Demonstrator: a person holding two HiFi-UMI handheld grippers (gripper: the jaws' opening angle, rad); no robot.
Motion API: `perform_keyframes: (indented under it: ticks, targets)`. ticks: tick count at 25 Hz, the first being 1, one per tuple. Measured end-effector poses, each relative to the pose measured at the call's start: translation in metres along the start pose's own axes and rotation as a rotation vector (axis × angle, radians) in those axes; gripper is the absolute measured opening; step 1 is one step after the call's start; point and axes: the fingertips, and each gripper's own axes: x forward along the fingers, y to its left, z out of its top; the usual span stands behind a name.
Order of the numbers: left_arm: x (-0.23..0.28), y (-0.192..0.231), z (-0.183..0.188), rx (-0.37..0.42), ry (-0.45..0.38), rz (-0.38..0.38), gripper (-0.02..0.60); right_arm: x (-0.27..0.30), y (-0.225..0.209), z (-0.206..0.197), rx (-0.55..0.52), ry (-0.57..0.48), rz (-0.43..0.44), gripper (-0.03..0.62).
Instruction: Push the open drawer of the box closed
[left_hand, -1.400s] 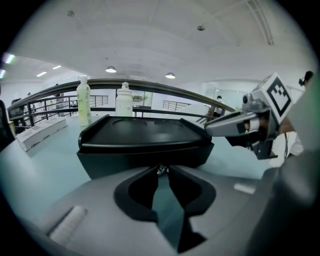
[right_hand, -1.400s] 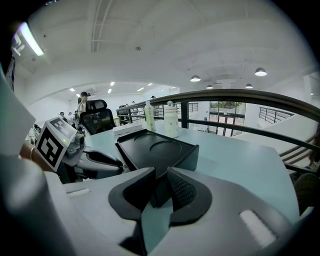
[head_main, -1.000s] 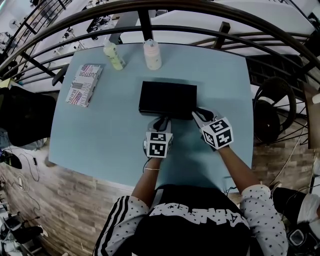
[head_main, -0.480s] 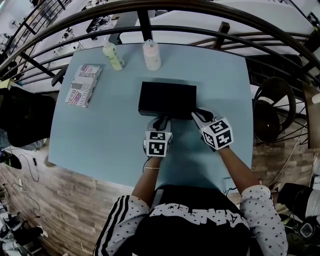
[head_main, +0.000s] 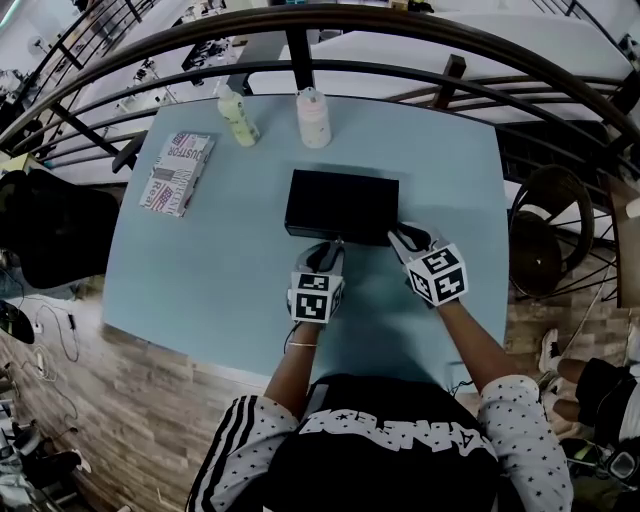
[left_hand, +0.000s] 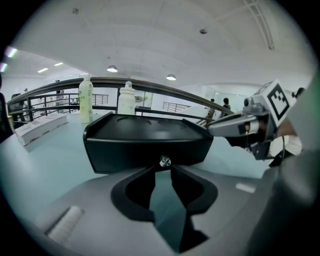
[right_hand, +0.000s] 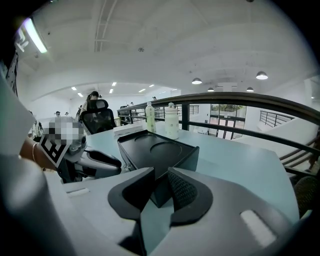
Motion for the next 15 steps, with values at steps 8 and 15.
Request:
perform_keyframes:
  ticks: [8,15]
  targets:
    - [-0.046,0.002,0.01,-0.045,-0.107,0.016,0.0,-0.01,0.001,0.007,0.001,-0.091,-0.042,0.083]
    - [-0.081,-0.001,0.036,-0.033,-0.214,0.023,0.0,-0.047,0.01,0.043,0.033,-0.292,-0.03,0.005]
